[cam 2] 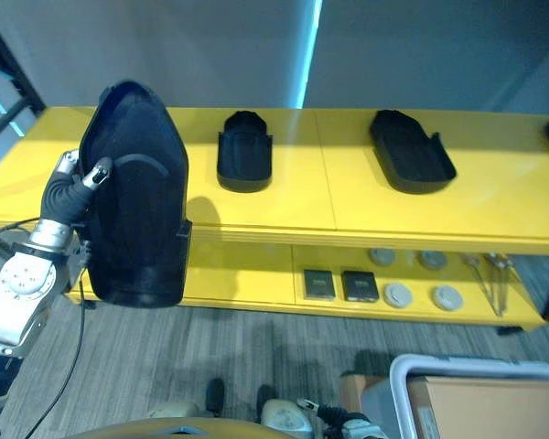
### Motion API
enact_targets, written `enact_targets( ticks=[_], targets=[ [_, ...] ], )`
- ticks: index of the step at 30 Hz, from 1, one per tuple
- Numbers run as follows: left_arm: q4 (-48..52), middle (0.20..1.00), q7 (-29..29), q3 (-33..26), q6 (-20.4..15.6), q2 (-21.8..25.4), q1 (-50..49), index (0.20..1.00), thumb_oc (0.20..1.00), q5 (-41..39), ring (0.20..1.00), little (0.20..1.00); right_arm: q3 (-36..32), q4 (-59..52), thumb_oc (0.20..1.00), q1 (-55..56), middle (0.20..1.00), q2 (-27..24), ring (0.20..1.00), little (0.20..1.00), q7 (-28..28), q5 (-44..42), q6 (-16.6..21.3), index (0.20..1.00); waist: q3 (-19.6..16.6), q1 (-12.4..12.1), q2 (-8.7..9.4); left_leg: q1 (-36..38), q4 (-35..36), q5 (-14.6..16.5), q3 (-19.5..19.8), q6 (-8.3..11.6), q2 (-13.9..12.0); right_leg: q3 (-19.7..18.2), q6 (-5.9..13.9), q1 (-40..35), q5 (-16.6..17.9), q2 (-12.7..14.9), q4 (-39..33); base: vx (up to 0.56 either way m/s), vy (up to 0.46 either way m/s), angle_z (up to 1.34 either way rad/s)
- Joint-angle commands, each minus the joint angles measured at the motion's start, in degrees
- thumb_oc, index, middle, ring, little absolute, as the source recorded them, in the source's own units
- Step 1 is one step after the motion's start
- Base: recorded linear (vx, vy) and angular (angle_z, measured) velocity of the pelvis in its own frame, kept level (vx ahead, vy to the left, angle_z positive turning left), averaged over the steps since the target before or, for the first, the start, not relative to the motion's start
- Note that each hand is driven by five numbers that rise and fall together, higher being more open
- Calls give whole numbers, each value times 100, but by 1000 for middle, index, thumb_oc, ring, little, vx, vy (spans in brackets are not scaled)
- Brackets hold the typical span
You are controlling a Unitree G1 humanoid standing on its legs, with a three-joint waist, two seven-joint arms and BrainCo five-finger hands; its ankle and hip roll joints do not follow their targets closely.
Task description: Move parts from the plastic box to the shelf.
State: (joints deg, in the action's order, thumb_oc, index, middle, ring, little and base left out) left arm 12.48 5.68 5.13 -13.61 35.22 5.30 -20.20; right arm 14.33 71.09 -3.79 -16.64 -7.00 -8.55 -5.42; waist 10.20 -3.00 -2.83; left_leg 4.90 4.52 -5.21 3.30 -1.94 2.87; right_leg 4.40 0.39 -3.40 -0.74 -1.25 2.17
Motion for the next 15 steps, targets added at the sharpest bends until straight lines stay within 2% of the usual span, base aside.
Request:
enact_targets(
  ticks=[1,3,4,6,7,8,9,10,12,13,14,15],
  targets=[
    [205,200,-103,-248,-225,-103,233,200,200,-338,200,200,102,282,1000,-132,1000,-57,1000,1000,47,-35,-208,1000,20,-15,279,-219,-1077,1062,2,-94,512,97,187,-208,-1,174,-56,75,39,8],
    [204,200,-272,-262,-182,-195,128,200,200,-470,200,200,10,339,1000,-190,1000,-101,1000,1000,96,-340,-208,1000,23,-74,284,-292,-1257,1126,-54,-27,451,195,178,-288,-21,246,-56,81,116,15],
    [235,200,-389,-286,-172,-248,12,200,200,-555,200,200,-96,358,1000,-247,1000,-138,1000,1000,74,-501,-209,1000,-3,-86,272,-227,-1161,1107,-85,14,296,253,185,-313,-52,312,-27,103,193,26],
    [255,200,-403,-314,-172,-286,-60,200,200,-574,200,200,-132,367,1000,-311,1000,-159,1000,1000,58,-419,-209,1000,-30,-76,261,-138,-1021,1054,-117,62,138,254,185,-321,-76,353,-11,94,228,28],
    [232,200,-401,-332,-195,-311,-121,200,200,-643,200,200,-120,387,1000,-363,1000,-189,1000,1000,30,-306,-220,1000,-53,-56,250,-46,-881,969,-174,142,-53,254,186,-333,-93,398,-6,66,188,15],
    [232,200,-402,-333,-196,-312,-122,200,200,-644,200,200,-119,388,1000,-363,1000,-190,1000,1000,29,-305,-220,1000,-48,-57,248,-31,-866,964,-176,145,-55,251,185,-339,-95,397,-6,121,420,9],
    [210,200,-347,-339,-211,-359,-168,200,200,-700,200,200,-81,436,1000,-396,1000,-259,1000,1000,-17,-137,-248,1000,-73,-30,242,11,-757,780,-182,303,-398,194,203,-358,-113,516,15,92,335,14],
    [201,200,-348,-339,-212,-364,-164,200,200,-705,200,200,-68,446,1000,-399,1000,-271,1000,1000,-22,-128,-247,1000,-72,-28,241,18,-745,749,-166,326,-447,174,208,-365,-119,534,20,133,509,21],
    [155,200,-368,-343,-219,-403,-157,200,200,-724,200,200,-19,484,1000,-435,1000,-344,1000,1000,-68,-157,-214,1000,-64,-12,218,43,-668,488,-50,492,-764,51,269,-396,-139,655,31,95,401,-4],
    [154,200,-368,-343,-220,-404,-157,200,200,-724,200,200,-18,485,1000,-435,1000,-345,1000,1000,-68,-158,-213,1000,-60,-13,217,55,-658,486,-53,494,-766,49,268,-401,-141,653,33,83,530,-19],
    [97,200,-406,-318,-254,-426,-137,200,200,-727,200,200,-19,478,1000,-451,1000,-368,1000,1000,-62,-161,-236,1000,-66,21,187,37,-546,307,-66,593,-949,6,334,-381,-99,744,18,60,490,-12],
    [67,200,-427,-310,-275,-428,-124,200,200,-738,200,200,-22,464,1000,-441,1000,-378,1000,1000,-35,-142,-245,1000,-57,33,172,54,-496,285,-80,627,-1007,-21,371,-388,-94,790,10,95,844,-24]
  ],
)
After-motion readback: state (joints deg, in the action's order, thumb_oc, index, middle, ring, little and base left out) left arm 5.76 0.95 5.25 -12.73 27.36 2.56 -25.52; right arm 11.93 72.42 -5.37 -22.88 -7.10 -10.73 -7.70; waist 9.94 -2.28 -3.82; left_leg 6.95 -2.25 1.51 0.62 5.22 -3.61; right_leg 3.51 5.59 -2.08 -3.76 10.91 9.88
